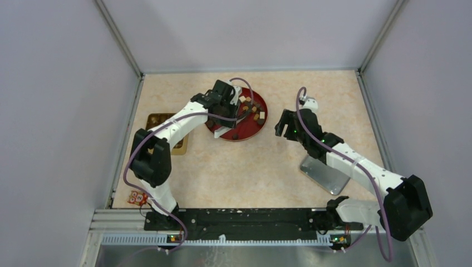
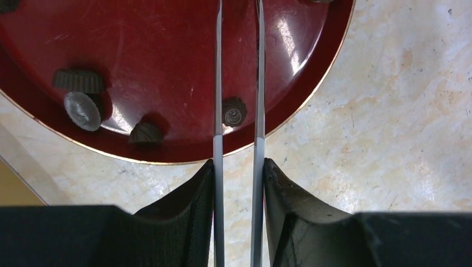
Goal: Pack the chocolate
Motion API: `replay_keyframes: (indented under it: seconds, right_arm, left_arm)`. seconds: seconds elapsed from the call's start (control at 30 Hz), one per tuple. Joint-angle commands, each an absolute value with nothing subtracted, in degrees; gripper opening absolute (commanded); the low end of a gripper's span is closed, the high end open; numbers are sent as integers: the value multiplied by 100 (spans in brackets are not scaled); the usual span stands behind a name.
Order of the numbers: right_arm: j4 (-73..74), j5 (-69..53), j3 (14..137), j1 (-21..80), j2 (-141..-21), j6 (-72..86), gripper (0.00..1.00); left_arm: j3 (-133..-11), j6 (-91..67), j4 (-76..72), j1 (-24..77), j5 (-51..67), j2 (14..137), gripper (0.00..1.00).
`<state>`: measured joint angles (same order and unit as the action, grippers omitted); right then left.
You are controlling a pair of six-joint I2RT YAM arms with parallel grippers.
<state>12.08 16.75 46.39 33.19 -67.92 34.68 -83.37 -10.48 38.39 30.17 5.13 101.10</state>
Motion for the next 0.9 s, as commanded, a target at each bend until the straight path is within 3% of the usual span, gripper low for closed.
replay_keyframes:
  seconds: [0.0, 0.87]
  right_arm:
    - [1188, 1794, 4862, 3261, -6846, 3441, 72]
    - [1231, 1872, 4874, 3261, -6842, 3439, 72]
  left_arm:
    - [-8675, -979, 3568, 3037, 630, 10239, 40]
    - [-9181, -962, 3595, 3067, 375, 10655, 44]
